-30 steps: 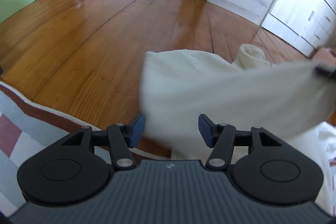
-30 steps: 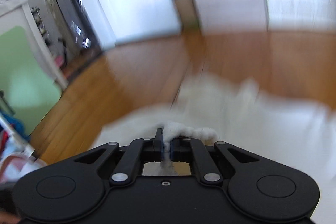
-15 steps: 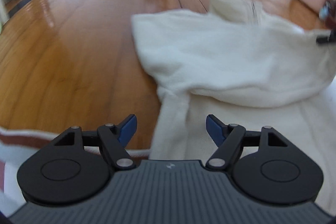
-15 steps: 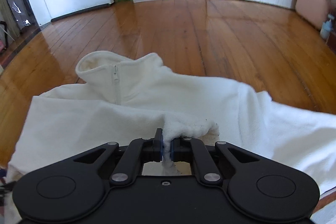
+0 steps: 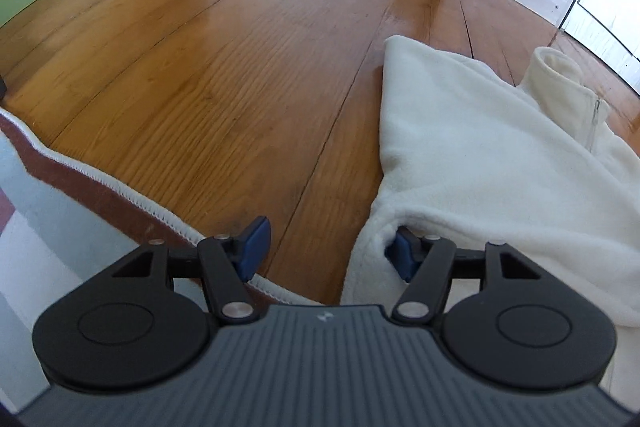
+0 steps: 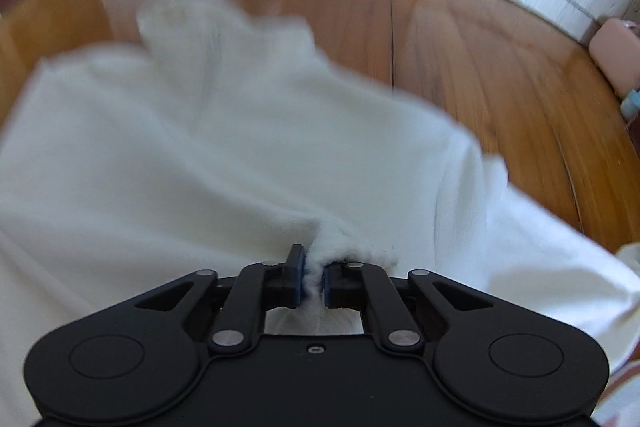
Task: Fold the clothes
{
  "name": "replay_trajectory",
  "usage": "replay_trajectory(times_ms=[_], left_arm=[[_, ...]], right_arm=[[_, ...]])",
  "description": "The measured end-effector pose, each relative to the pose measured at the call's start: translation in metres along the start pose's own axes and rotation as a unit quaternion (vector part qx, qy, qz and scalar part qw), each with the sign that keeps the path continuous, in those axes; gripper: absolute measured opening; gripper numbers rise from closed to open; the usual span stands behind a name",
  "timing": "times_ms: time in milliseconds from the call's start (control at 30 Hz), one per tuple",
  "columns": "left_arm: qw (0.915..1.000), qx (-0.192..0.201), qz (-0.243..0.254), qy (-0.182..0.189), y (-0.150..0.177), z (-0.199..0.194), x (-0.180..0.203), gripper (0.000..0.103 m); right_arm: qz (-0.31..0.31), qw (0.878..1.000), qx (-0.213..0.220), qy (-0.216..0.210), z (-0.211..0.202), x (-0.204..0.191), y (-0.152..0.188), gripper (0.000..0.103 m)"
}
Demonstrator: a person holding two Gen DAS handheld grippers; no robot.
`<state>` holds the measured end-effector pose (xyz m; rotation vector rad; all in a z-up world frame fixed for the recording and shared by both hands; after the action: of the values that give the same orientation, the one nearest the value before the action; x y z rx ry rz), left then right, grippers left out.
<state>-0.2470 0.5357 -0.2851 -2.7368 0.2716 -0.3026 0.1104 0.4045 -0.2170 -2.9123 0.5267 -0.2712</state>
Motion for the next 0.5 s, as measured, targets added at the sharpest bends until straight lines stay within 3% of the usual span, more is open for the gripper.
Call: replay_trajectory(times_ms=[133,167,200,267,333,400,500], left_arm=[[0.9995,-0.007,0.031,0.003,-0.003,0.001,0.002,0.064],[0.9991,-0.013,0.041,0.006,-0.006,0.003,0.003,0.064],[0.9983,-0.021,0.053,0.007,-0.008,0.003,0.003,0.064],[0.9947,-0.042,0.093,-0.008,-0.01,0.002,0.005,0.07],[0.9883,-0.056,0.138,-0.031,-0.012,-0.001,0.007,0.079],[0.9826,-0.063,0.171,-0.037,-0.014,-0.008,0.01,0.08],[0.9821,-0.061,0.173,0.044,-0.021,-0.035,0.014,0.08]], right_arm=[[-0.028,1.0,0.004,-0.013,-0.008,0.002,0.007,0.021],[-0.026,0.999,0.001,-0.038,-0.01,0.005,0.01,0.03],[-0.018,0.997,-0.003,-0.073,-0.012,0.009,0.012,0.048],[0.012,0.992,-0.016,-0.125,-0.014,0.023,0.02,0.071],[0.045,0.988,-0.04,-0.144,-0.012,0.04,0.028,0.072],[0.067,0.987,-0.041,-0.142,-0.011,0.054,0.034,0.072],[0.101,0.977,-0.024,-0.185,-0.014,0.064,0.039,0.072]])
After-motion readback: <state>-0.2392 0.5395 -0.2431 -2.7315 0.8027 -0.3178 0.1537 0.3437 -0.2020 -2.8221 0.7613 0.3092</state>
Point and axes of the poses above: each gripper's, at about its wrist camera, not at the fingertips, and z roughly the way its jaws point, x to its right, y to its underside, the point moved 9 cm from there along z, roughly the way its jaws point, and after that the axes turned 15 degrees about -x, right-handed, at the moved point
